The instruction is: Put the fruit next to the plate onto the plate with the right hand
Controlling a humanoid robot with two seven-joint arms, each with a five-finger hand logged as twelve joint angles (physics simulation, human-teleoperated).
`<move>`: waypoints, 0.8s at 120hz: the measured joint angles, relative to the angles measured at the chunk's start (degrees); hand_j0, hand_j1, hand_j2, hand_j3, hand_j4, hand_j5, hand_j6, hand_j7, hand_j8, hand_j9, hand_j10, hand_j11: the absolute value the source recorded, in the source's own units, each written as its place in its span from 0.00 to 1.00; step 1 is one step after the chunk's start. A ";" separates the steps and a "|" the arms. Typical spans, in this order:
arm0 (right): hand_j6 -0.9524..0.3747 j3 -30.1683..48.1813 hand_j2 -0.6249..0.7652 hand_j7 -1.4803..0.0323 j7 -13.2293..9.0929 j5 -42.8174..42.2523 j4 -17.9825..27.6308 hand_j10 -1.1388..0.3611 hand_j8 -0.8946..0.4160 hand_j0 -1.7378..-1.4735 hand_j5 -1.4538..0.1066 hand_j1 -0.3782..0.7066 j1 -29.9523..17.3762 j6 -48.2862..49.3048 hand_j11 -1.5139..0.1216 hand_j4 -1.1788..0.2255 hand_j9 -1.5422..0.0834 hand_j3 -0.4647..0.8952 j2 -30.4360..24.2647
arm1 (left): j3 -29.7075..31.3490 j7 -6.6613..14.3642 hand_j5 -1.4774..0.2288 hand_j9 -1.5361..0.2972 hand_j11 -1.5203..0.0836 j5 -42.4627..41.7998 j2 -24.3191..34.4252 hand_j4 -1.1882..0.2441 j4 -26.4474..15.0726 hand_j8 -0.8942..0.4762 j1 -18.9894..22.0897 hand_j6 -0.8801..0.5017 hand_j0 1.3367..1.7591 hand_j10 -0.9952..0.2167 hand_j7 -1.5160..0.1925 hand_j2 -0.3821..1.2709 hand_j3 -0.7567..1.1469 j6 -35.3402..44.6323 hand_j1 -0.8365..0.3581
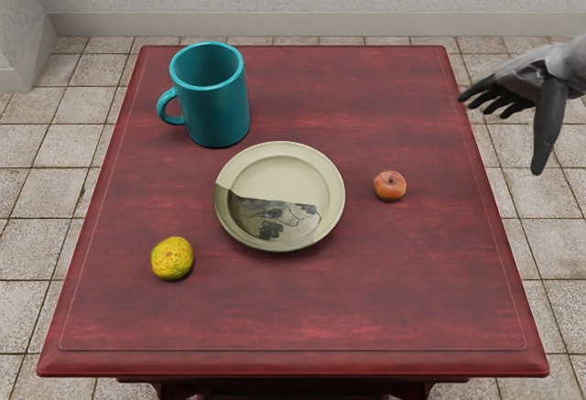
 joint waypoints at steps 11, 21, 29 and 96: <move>0.69 3.28 0.45 0.95 -2.50 -0.90 0.32 0.74 0.66 0.30 0.90 0.06 -0.98 0.18 0.90 0.81 0.92 0.34 -1.25 | 0.00 0.00 0.68 0.66 0.75 0.00 0.00 0.66 0.00 0.47 0.00 0.46 0.76 0.62 0.70 0.26 0.40 0.00 0.75; 0.69 7.49 0.45 0.95 -3.58 -1.48 2.21 0.74 0.66 0.30 0.91 0.06 -1.29 0.25 0.90 0.82 0.92 0.34 -1.63 | 0.00 0.00 0.68 0.66 0.75 0.00 0.00 0.66 0.00 0.47 0.00 0.46 0.76 0.62 0.70 0.26 0.40 0.00 0.75; 0.69 9.68 0.45 0.95 -4.83 -1.81 4.12 0.74 0.66 0.30 0.91 0.06 -1.25 0.27 0.90 0.82 0.92 0.34 -1.43 | 0.00 0.00 0.68 0.66 0.75 0.00 0.00 0.66 0.00 0.47 0.00 0.46 0.76 0.62 0.70 0.26 0.40 0.00 0.75; 0.69 27.01 0.44 0.95 -17.68 -15.93 14.68 0.74 0.66 0.30 0.90 0.06 -11.23 -14.87 0.90 0.81 0.92 0.34 7.92 | 0.01 0.00 0.68 0.66 0.75 0.00 0.00 0.66 0.00 0.47 0.00 0.46 0.76 0.62 0.70 0.26 0.40 0.00 0.75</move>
